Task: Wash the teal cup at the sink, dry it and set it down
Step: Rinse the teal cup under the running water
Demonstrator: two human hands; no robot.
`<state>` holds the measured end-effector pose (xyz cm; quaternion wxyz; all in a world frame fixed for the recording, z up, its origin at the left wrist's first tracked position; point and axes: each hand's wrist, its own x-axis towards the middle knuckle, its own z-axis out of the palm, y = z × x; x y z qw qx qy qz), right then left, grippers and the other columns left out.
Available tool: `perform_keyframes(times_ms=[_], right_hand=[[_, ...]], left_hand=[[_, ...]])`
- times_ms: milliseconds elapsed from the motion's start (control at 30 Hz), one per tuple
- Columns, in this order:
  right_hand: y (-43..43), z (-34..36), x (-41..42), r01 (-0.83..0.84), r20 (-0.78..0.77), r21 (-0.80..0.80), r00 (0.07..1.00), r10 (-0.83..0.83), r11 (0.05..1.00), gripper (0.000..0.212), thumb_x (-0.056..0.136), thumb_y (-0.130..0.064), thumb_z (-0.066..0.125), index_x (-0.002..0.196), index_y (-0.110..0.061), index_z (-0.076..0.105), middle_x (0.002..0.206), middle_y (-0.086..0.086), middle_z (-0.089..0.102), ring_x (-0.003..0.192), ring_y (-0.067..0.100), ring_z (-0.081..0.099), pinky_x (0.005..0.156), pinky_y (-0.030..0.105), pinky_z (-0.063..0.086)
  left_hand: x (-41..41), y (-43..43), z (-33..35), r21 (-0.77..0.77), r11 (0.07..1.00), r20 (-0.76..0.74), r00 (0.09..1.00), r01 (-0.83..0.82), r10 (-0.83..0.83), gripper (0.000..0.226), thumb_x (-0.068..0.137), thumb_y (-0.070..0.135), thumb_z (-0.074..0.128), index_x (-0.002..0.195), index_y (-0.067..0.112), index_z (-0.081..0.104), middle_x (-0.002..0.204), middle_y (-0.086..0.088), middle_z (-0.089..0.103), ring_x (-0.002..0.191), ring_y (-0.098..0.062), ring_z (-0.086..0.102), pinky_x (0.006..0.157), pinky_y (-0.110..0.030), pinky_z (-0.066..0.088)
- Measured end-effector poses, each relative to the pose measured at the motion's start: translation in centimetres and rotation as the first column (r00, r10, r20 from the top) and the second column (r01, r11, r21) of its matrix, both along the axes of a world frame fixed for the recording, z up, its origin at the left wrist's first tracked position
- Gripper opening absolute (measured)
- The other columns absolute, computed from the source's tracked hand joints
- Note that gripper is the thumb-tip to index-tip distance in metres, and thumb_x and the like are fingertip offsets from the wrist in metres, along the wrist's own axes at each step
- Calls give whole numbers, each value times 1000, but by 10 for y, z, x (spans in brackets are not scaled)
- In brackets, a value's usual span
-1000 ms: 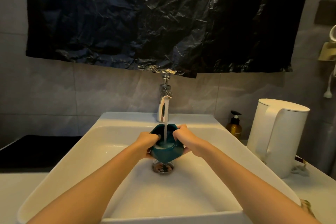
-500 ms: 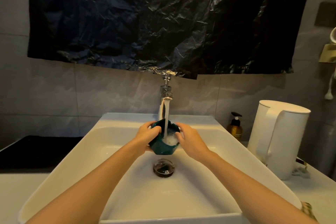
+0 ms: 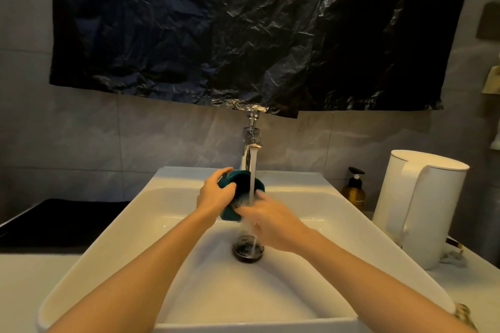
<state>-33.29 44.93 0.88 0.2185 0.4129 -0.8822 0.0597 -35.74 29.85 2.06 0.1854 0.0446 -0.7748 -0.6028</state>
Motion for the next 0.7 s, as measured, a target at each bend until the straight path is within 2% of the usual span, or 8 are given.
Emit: perform_keyframes(times_ms=[100, 233, 333, 400, 467, 533, 600, 700], right_hand=[[5, -2, -8, 150, -176, 152, 977, -122, 977, 36, 85, -2, 54, 117, -14, 63, 118, 6, 66, 122, 26, 49, 114, 31, 22], [-15, -5, 3, 60, 247, -152, 969, -21, 986, 42, 84, 1, 54, 121, -18, 56, 120, 6, 61, 111, 28, 54, 87, 33, 50], [0, 1, -10, 132, -72, 89, 989, -126, 987, 37, 85, -1, 52, 118, -15, 63, 117, 5, 65, 114, 23, 50, 104, 34, 36], [5, 3, -16, 193, -152, 108, 973, -176, 975, 31, 86, -3, 48, 106, -14, 69, 107, 4, 67, 110, 22, 52, 114, 41, 25], [1, 5, -13, 193, 1, -201, 980, -197, 960, 22, 90, -8, 47, 94, -11, 69, 104, 3, 59, 104, 19, 50, 100, 36, 40], [-4, 7, -16, 219, 131, -544, 976, -177, 810, 18, 90, -9, 53, 106, -13, 60, 111, 1, 46, 106, 14, 44, 92, 30, 44], [-6, 8, -19, 339, 424, -637, 904, -52, 692, 51, 87, -8, 62, 132, -19, 39, 124, 3, 41, 117, 18, 45, 95, 30, 45], [-10, 8, -26, 531, 796, -521, 585, 156, 668, 68, 83, 0, 68, 137, -20, 33, 121, 6, 50, 113, 30, 55, 78, 36, 58]], left_hand=[[-2, 2, -2, -2, 1000, -31, 1000, -2, 2, 41, 89, 12, 52, 124, 33, 53, 124, -2, 55, 109, -23, 52, 95, -44, 49], [-3, 1, -3, -12, 999, -47, 998, -31, 30, 42, 89, 9, 51, 125, 30, 53, 124, -3, 54, 104, -19, 49, 95, -41, 49], [-4, 0, -3, -13, 997, -32, 996, -82, 82, 39, 89, 11, 52, 124, 28, 53, 122, -3, 55, 101, -19, 49, 92, -36, 49], [-4, 1, -1, 10, 995, -17, 995, -97, 97, 36, 90, 14, 52, 123, 27, 53, 122, -4, 56, 101, -21, 50, 90, -37, 50], [-3, 4, 1, -8, 996, 3, 996, -87, 87, 34, 91, 18, 52, 124, 27, 52, 122, -5, 56, 100, -22, 52, 85, -35, 51], [-2, 4, 2, -19, 997, 31, 997, -71, 72, 31, 91, 21, 53, 121, 27, 52, 121, -5, 56, 102, -24, 54, 86, -37, 53], [-1, 3, 3, -33, 997, 64, 995, -70, 72, 27, 91, 24, 53, 118, 28, 52, 119, -6, 58, 102, -25, 55, 89, -41, 53], [2, 3, 5, -219, 972, 71, 993, -82, 99, 31, 91, 29, 52, 122, 29, 52, 121, -2, 58, 102, -21, 54, 87, -35, 51]])
